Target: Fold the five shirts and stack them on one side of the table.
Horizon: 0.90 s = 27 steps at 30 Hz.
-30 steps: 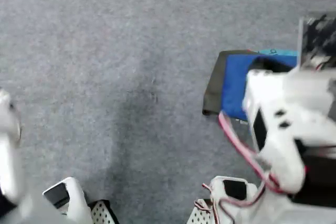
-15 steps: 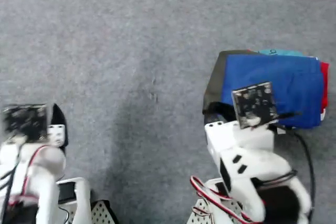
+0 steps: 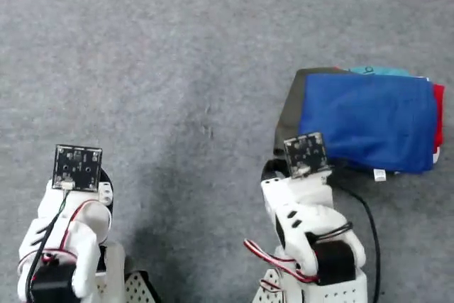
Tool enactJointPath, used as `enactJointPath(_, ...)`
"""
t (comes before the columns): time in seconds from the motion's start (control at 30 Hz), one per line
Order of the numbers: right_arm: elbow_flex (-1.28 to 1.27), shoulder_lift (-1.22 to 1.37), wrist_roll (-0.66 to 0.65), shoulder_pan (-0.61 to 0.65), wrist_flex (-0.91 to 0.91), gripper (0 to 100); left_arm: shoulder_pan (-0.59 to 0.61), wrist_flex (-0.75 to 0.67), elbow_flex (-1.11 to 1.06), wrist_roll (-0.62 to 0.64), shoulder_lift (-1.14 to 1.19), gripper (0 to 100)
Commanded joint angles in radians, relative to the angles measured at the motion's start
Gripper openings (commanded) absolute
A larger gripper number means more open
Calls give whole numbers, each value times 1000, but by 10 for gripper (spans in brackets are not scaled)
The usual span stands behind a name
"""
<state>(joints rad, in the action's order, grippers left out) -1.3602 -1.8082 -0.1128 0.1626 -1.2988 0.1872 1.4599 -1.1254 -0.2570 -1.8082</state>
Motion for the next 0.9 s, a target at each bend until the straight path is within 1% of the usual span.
enactJointPath(0.0, -22, -84, -5, -15, -3, 15, 7, -12, -19, 2, -5, 40)
enactJointPath(0.13, -176, -85, -8, -17, -68, 15, -2, -21, -125, -3, -11, 40)
enactJointPath(0.23, -205, -85, -11, -18, -31, 15, 2, -44, -211, 2, -11, 40)
enactJointPath(0.37, -331, -81, -8, -17, 2, 15, 8, -71, -360, -3, -11, 40)
enactJointPath(0.43, -323, -85, -9, -18, -6, 15, 8, -124, -394, -3, -11, 40)
enactJointPath(0.53, -325, -85, -8, -18, -6, 15, 8, -141, -435, -3, -11, 42)
enactJointPath(0.63, -325, -85, -8, -18, -6, 15, 8, -181, -572, -3, -11, 41)
enactJointPath(0.87, -325, -85, -8, -17, -6, 15, 1, -186, -573, 0, -6, 41)
